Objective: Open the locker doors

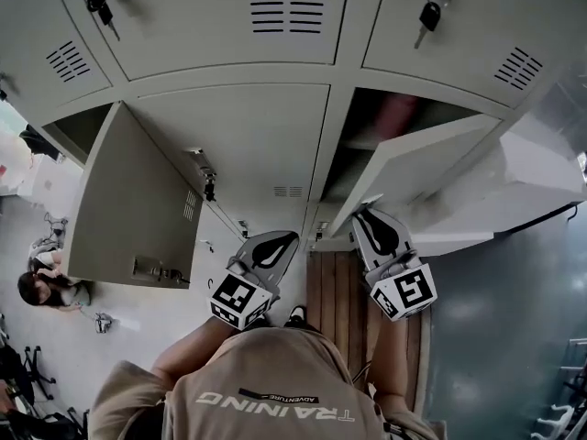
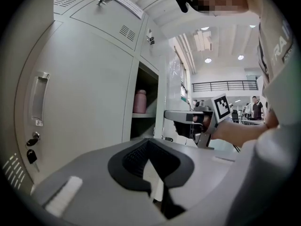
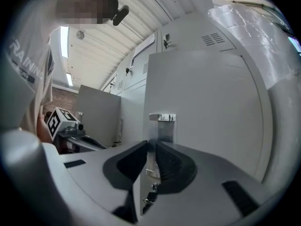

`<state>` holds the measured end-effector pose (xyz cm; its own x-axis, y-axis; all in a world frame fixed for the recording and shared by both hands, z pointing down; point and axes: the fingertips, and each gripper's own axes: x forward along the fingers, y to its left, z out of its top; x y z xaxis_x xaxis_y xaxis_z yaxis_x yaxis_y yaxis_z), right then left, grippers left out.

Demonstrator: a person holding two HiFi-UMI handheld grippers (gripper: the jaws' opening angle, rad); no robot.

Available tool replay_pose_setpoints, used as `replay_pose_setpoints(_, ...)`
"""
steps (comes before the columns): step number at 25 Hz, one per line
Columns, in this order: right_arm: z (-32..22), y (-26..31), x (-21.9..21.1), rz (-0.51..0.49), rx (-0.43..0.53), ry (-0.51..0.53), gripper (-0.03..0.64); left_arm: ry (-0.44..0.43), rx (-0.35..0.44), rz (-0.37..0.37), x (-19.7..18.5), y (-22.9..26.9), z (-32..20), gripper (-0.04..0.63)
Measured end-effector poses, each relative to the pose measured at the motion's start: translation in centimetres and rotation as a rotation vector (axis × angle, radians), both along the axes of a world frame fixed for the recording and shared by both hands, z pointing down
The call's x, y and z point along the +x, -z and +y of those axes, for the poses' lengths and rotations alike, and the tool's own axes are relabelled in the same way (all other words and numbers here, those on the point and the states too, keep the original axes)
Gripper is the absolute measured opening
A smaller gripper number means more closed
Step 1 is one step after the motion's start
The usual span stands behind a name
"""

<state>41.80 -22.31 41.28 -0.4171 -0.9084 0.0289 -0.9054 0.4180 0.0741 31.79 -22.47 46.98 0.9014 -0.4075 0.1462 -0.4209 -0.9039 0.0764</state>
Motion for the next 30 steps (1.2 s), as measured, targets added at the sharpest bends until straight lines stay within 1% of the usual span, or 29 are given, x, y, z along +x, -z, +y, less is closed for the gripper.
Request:
replay_pose_setpoints(3,2.6,0.0,0.5,-0.006,0.001,-0.006,0.029,-0.037,-0.003,0.002,0.9,0.1,1.2,0.006)
replay_pose_setpoints(8,6.5,0.1,2.2,-0.005,0.008,-0.057,0.028,-0.101,-0.001,0.006,2.7,0.3,3.3,0.006)
replay_pose_setpoints(15,12.0,-0.1,4.8,0.027,0.004,-0.186,0.028,-0.194,-0.004,0.008,5.0,0.7,6.2,0.006)
replay_pose_setpoints(19,14.4,-0.1,5.2,0.024,0.001,-0.249,0.028,-0.236,0.004,0.012,5.8,1.1,7.2,0.006)
replay_pose_setpoints(23,15.4,-0.2,4.4,0.006,0.003,-0.277,0.028,-0.272,0.003,0.01,5.9,1.0,8.1,0.006)
replay_pose_setpoints(26,14.7,-0.2,3.5,-0.005,0.003,-0.277,0.028,-0.277,0.0,0.013,5.5,1.0,8.3,0.006)
replay_pose_setpoints(30,13.3,-1.2,4.4,0.027,-0.03,-0.339,0.028,-0.267,0.004,0.021,4.4,1.2,8.0,0.006)
